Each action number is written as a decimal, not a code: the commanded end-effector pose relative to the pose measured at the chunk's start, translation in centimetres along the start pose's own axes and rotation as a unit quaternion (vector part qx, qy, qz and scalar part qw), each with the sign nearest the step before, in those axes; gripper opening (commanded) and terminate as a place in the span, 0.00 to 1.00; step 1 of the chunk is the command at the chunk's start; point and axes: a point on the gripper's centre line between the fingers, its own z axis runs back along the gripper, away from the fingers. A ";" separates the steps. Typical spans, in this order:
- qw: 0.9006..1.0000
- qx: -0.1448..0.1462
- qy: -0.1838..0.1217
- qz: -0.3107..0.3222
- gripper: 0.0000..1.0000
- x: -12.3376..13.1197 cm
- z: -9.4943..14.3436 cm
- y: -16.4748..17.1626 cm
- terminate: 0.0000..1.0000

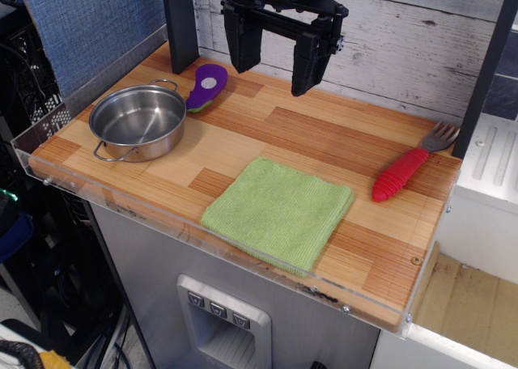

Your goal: Place the pan on top of the green napkin

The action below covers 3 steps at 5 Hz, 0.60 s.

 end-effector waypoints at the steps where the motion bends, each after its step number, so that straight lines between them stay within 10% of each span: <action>1: 1.000 0.000 0.000 0.000 1.00 0.0 0.0 0.0 0.00; 3: 0.997 0.040 0.012 0.068 1.00 -1.2 -1.8 5.4 0.00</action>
